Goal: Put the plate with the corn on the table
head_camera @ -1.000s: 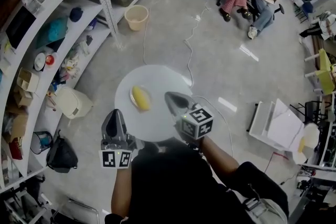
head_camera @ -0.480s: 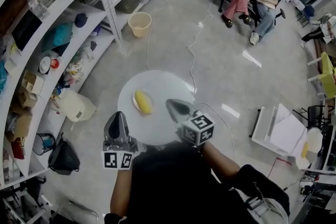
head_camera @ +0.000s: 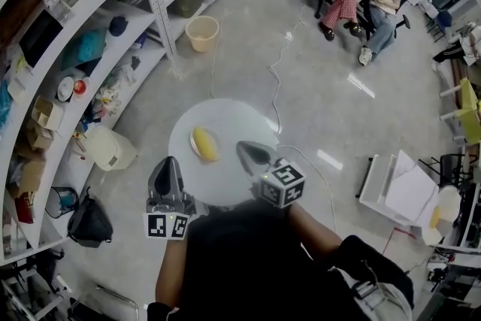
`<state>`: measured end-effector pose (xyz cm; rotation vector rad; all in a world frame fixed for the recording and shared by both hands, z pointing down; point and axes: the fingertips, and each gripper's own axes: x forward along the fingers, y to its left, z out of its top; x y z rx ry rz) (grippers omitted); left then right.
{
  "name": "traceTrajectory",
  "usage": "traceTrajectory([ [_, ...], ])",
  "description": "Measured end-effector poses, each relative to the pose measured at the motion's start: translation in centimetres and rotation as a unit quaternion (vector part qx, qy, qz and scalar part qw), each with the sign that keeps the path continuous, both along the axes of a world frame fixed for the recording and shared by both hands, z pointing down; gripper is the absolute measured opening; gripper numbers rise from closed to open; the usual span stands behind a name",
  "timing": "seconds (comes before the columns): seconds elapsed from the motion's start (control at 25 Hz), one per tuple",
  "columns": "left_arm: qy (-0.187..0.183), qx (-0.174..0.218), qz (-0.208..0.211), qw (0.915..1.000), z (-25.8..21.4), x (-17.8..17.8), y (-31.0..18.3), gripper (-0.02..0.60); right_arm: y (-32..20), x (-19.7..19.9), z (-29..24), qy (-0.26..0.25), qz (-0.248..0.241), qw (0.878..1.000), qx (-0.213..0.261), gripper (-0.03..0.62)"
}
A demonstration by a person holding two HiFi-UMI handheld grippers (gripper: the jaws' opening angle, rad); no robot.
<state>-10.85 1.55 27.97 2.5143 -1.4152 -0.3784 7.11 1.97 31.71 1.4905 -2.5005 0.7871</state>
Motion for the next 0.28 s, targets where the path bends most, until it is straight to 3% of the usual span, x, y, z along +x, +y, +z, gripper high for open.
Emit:
traceTrajectory([
  [0.28, 0.000, 0.001, -0.001, 1.0000, -0.12, -0.17, 0.23, 0.005, 0.33, 0.01, -0.03, -0.001, 0.001, 1.000, -0.001, 0.009],
])
